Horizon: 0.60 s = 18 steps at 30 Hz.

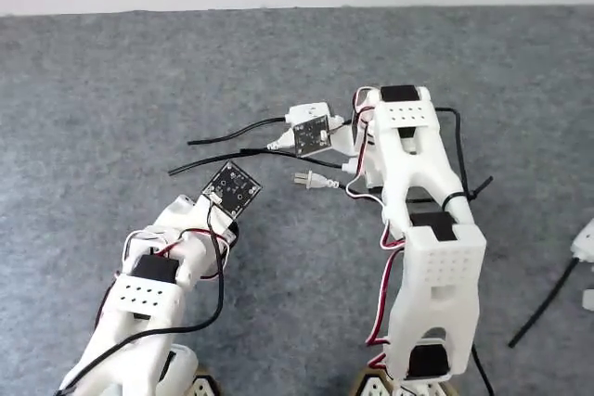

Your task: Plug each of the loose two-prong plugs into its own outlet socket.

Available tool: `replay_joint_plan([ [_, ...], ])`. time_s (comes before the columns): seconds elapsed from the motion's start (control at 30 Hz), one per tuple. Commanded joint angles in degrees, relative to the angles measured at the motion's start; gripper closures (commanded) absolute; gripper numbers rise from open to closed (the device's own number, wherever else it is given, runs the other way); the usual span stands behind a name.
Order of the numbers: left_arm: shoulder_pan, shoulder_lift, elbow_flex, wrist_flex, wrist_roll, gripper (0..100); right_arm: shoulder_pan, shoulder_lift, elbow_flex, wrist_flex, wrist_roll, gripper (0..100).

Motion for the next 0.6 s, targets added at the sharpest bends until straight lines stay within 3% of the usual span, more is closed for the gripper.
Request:
replay_joint_plan([
  [0.0,-0.35,-1.32,-0.31,0.26,-0.53,83,0.13,-0.31,-4.40,0.13,-0.35,77.2],
  [0.23,-0.35,-1.32,-0.31,0.26,-0.53,83,-0.13,2.51,-8.62,0.04,-8.00,79.0],
  [0.4,-0.35,-1.32,-0.31,0.18,-0.53,83,-0.84,4.62,-9.05,-0.04,-9.93,99.8],
  [0.57,-0.35,-1.32,-0.31,-0.09,-0.35,83,-1.71,1.98,-9.14,0.22,-20.57,98.7],
])
